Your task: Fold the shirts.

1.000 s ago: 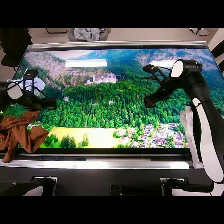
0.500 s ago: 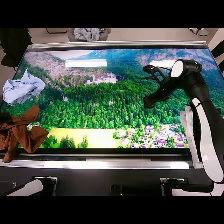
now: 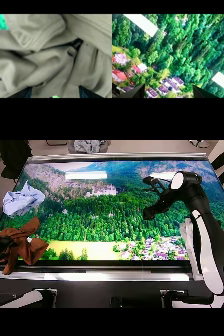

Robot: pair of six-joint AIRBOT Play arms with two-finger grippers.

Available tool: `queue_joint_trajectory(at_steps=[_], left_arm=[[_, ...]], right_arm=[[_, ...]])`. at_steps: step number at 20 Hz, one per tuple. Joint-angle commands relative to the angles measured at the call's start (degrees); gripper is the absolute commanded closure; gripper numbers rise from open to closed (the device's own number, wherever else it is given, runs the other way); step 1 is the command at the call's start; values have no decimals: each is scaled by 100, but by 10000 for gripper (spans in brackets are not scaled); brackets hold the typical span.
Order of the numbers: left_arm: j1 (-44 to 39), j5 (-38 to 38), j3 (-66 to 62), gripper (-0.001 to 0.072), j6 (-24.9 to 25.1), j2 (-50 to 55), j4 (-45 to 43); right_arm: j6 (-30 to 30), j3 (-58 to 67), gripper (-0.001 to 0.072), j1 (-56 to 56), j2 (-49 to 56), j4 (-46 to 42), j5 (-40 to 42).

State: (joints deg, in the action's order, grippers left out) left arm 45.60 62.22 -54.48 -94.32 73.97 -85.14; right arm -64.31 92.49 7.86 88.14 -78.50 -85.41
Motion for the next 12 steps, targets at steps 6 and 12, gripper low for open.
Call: queue_joint_trajectory(at_steps=[6, 12], left_arm=[[-177, -20, -85, 682, 286, 195, 820], [-813, -994, -1047, 683, 310, -1864, 2957]], right_arm=[[-2, 0, 36, 2, 0, 4, -17], [343, 24, 37, 2, -389, -125, 79]])
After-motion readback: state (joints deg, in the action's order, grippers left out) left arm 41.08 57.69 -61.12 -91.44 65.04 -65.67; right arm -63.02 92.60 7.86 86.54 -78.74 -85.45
